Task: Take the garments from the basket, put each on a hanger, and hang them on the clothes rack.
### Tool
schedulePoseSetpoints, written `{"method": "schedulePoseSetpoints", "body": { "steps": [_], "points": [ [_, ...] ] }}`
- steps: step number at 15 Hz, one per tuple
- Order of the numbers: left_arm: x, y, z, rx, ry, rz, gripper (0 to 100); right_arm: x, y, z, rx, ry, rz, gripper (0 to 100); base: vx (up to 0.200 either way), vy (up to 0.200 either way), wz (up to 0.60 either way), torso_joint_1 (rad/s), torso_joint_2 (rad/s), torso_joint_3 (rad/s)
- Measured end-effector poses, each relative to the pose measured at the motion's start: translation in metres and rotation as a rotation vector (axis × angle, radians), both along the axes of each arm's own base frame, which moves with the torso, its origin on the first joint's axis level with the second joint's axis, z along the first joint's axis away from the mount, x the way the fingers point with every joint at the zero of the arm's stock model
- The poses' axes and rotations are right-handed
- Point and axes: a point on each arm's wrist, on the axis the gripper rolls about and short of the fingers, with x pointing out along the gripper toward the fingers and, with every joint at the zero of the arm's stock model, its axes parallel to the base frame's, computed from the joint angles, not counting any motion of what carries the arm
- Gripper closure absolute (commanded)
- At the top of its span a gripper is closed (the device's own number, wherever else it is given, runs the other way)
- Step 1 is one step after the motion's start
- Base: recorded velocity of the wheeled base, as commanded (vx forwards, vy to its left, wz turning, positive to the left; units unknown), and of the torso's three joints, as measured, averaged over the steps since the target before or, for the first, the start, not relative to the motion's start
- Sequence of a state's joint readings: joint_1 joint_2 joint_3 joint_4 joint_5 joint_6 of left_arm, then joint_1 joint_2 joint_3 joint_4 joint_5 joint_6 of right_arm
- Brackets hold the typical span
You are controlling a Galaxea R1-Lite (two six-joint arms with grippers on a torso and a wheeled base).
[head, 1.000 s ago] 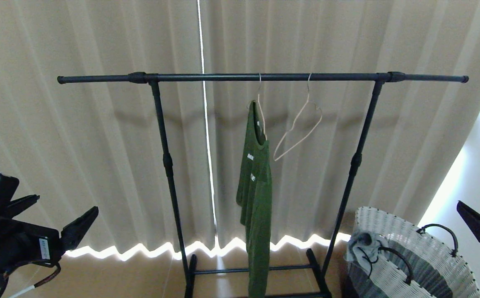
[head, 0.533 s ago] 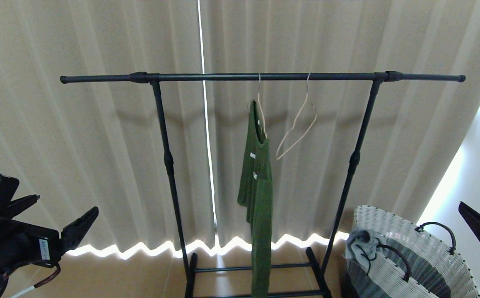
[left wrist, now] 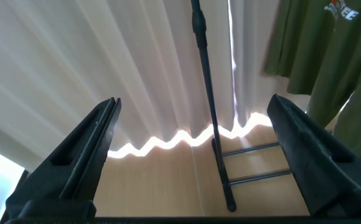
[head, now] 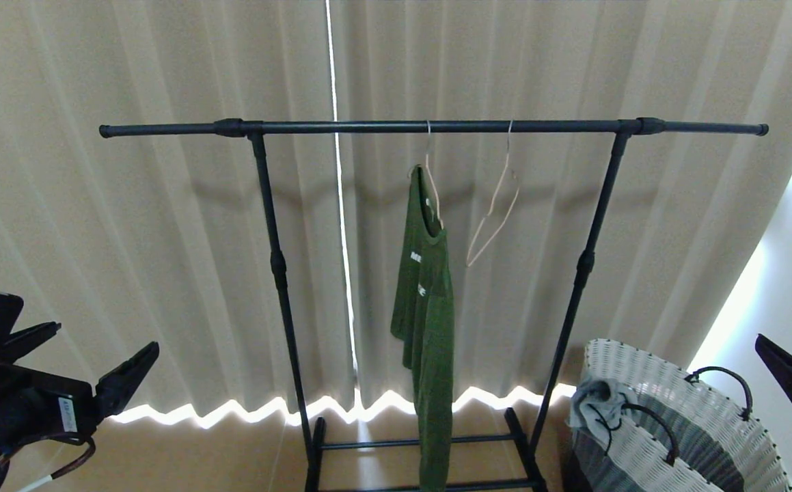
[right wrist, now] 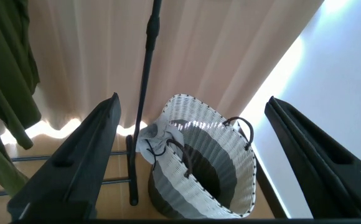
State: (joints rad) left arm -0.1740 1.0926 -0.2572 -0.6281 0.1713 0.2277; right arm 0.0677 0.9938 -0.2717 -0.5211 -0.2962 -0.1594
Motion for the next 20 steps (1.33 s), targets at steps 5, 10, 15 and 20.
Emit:
{"method": "schedulePoseSetpoints", "body": {
  "steps": [5,10,15,20],
  "points": [
    [-0.0024,0.0003,-0.0003,0.013,-0.004,-0.003,0,-0.0009,-0.0002,0.0014,0.0,-0.009,-0.002,0,0.0,0.0,0.0,-0.111,0.24,0.124],
    [-0.0041,0.0006,-0.003,0.034,0.003,-0.008,0,-0.0014,-0.0002,0.0015,0.001,-0.011,-0.001,0,0.0,0.0,0.0,-0.212,0.47,0.258],
    [-0.006,0.001,-0.0037,0.034,0.001,-0.008,0,-0.0016,-0.0002,0.0015,0.001,-0.011,-0.001,0,0.0,0.0,0.0,-0.206,0.47,0.262],
    [-0.009,-0.0015,-0.0022,0.031,-0.012,-0.032,0,-0.0025,-0.0002,0.0004,0.001,-0.009,-0.001,0,0.0,0.0,0.0,-0.175,0.43,0.235]
  ]
}}
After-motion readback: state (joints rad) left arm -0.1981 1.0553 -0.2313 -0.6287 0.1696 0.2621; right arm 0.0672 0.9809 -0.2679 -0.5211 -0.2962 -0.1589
